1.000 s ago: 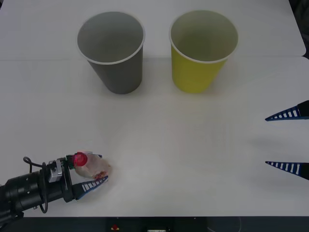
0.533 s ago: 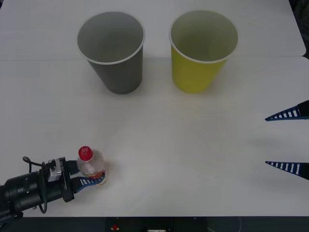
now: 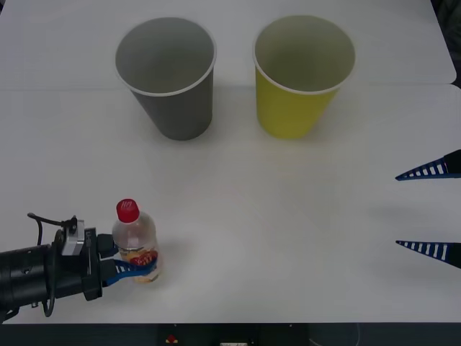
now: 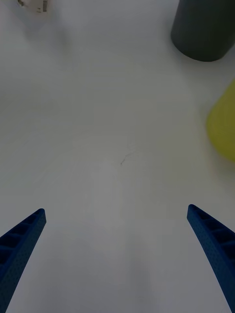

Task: Put the can into the green bin and the plastic bottle into the gray bin

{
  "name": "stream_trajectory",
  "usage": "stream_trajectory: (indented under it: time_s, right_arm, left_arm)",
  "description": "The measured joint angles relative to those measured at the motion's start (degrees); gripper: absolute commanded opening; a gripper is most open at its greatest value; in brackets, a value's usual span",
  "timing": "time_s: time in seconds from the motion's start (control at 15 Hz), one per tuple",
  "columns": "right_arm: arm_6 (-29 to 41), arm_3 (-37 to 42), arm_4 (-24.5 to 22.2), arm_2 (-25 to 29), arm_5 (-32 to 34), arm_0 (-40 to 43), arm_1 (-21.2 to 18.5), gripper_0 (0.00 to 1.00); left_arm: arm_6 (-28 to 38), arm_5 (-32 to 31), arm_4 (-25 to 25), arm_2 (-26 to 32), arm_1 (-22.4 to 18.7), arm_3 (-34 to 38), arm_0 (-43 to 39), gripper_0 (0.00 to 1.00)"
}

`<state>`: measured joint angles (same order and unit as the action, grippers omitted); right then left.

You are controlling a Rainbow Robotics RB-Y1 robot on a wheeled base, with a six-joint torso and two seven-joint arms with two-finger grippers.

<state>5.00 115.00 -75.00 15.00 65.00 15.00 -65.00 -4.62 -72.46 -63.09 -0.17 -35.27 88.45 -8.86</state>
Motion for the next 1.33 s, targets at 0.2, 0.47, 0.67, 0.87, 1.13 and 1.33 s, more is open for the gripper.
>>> stream_trajectory:
  time_s: [0.2, 0.47, 0.67, 0.87, 1.13, 1.33]
  right_arm:
    - [0.0, 0.0, 0.0, 0.0, 0.0, 0.0, 0.0, 1.00]
    - [0.0, 0.0, 0.0, 0.0, 0.0, 0.0, 0.0, 1.00]
    - [0.0, 0.0, 0.0, 0.0, 0.0, 0.0, 0.0, 1.00]
    - [0.0, 0.0, 0.0, 0.0, 0.0, 0.0, 0.0, 1.00]
    - [0.0, 0.0, 0.0, 0.0, 0.0, 0.0, 0.0, 1.00]
    - [0.0, 0.0, 0.0, 0.0, 0.0, 0.0, 0.0, 1.00]
  left_arm:
    - [11.1, 3.2, -2.5, 0.6, -1.8, 8.2, -1.3, 0.00]
    - [30.3, 13.9, -10.9, 0.6, -4.9, 22.1, -2.9, 0.00]
    - [48.7, 17.9, -19.5, 0.7, -6.3, 31.0, -2.8, 0.00]
    - [67.2, 18.5, -29.6, 1.8, -8.7, 39.2, -1.5, 0.00]
    - [84.6, 18.3, -38.3, 2.0, -12.6, 45.3, 2.9, 0.00]
    - [87.4, 18.2, -39.6, 2.6, -15.9, 45.6, 6.8, 0.00]
